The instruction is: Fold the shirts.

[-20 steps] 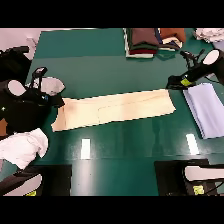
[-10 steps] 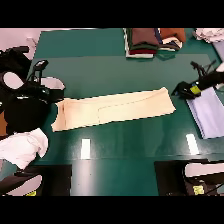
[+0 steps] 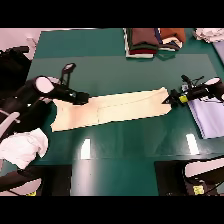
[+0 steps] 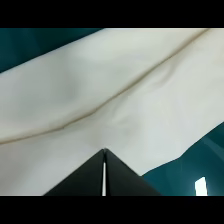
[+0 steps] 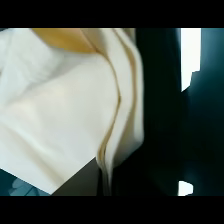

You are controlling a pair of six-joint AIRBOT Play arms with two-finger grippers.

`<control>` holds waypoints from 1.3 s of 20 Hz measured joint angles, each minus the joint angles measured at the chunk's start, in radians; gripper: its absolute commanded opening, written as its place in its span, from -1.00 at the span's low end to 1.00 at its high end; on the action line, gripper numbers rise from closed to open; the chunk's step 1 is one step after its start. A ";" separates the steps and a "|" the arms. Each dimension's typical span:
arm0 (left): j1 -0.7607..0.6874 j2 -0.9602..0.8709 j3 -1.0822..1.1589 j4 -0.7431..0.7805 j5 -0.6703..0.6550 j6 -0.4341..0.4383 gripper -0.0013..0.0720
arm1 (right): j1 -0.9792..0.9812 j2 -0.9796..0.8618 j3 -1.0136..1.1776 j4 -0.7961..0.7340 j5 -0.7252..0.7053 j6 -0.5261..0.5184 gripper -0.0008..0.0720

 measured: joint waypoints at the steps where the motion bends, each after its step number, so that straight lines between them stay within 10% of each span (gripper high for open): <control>1: -0.022 -0.029 0.012 -0.015 0.017 -0.002 -0.90 | 0.018 0.008 0.011 -0.005 -0.015 -0.010 -0.94; 13: -0.203 -0.456 0.346 -0.075 0.050 -0.005 -0.90 | 0.258 0.298 0.363 0.035 0.092 0.089 -0.94; 26: -0.083 -0.369 0.476 0.013 -0.056 -0.010 -0.90 | 0.602 0.322 0.536 0.047 0.050 0.183 -0.94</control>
